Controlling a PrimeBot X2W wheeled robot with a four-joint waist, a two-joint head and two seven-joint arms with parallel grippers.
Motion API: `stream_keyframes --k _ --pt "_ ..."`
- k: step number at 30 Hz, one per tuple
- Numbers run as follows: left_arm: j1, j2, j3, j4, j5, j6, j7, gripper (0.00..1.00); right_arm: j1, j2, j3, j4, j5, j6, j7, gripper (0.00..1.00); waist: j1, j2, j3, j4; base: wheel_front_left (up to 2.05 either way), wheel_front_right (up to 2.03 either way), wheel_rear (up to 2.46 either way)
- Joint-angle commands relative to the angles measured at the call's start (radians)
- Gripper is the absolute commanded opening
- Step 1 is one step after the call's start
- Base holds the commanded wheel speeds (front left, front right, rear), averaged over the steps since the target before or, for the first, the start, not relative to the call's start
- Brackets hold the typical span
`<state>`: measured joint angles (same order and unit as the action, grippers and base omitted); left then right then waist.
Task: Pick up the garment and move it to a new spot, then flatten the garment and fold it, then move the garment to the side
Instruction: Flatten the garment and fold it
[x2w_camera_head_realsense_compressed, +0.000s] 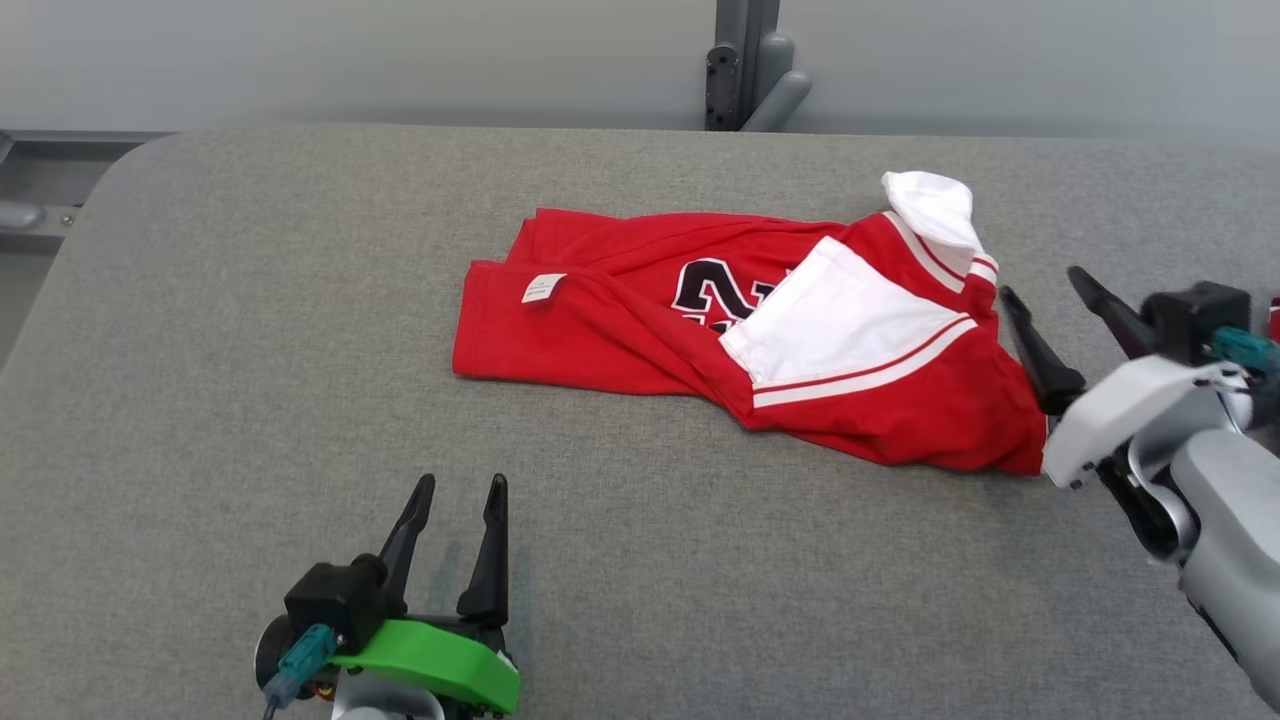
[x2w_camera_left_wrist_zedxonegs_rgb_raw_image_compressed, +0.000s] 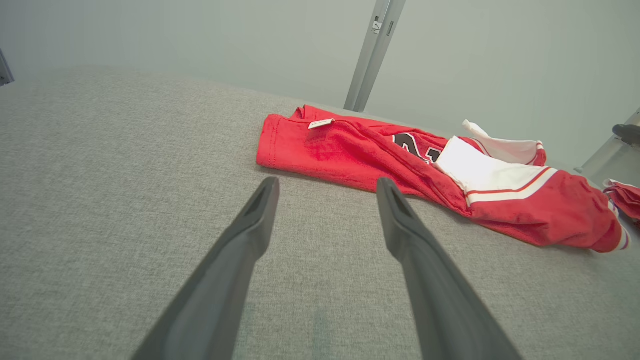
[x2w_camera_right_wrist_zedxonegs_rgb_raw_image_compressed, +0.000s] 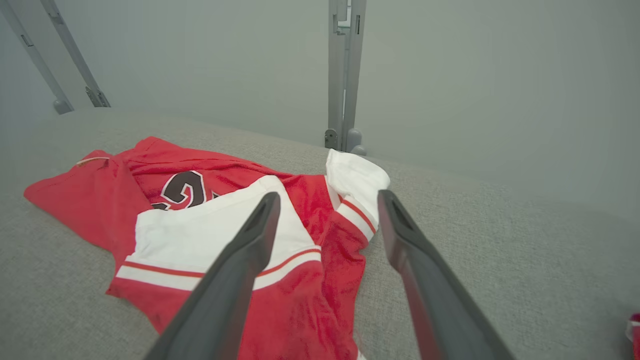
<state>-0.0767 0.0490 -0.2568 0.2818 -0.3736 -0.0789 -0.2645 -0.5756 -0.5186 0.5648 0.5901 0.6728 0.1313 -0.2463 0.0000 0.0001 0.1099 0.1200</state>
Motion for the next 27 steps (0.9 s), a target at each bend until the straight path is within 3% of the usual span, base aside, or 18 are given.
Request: stream_keyframes --k 1,8,15,26,27 --pt "-0.020 0.003 -0.001 -0.001 -0.005 0.000 0.001 1.00 -0.023 -0.006 0.004 -0.002 -0.007 -0.001 0.007 1.00 0.0000 -0.0001 0.040 0.040 0.00 0.00 0.00" --pt "-0.072 0.003 -0.049 -0.006 -0.031 0.009 0.001 1.00 -0.220 0.020 0.091 0.103 0.009 -0.001 0.168 1.00 0.0000 -0.0001 0.140 0.150 0.00 0.00 0.00" --pt "-0.096 0.002 -0.089 -0.013 -0.055 0.023 0.001 1.00 -0.312 -0.005 0.168 0.220 0.059 -0.001 0.251 1.00 0.0000 -0.0001 0.211 0.249 0.00 0.00 0.00" --pt "-0.110 0.003 -0.107 -0.034 -0.065 0.040 0.001 1.00 -0.332 -0.015 0.276 0.302 0.125 -0.001 0.228 1.00 0.0000 -0.0001 0.240 0.264 0.00 0.00 0.00" --pt "-0.113 0.003 -0.107 -0.035 -0.064 0.041 0.001 1.00 -0.333 -0.014 0.283 0.307 0.129 -0.001 0.224 0.94 0.0000 -0.0001 0.241 0.262 0.00 0.00 0.00"
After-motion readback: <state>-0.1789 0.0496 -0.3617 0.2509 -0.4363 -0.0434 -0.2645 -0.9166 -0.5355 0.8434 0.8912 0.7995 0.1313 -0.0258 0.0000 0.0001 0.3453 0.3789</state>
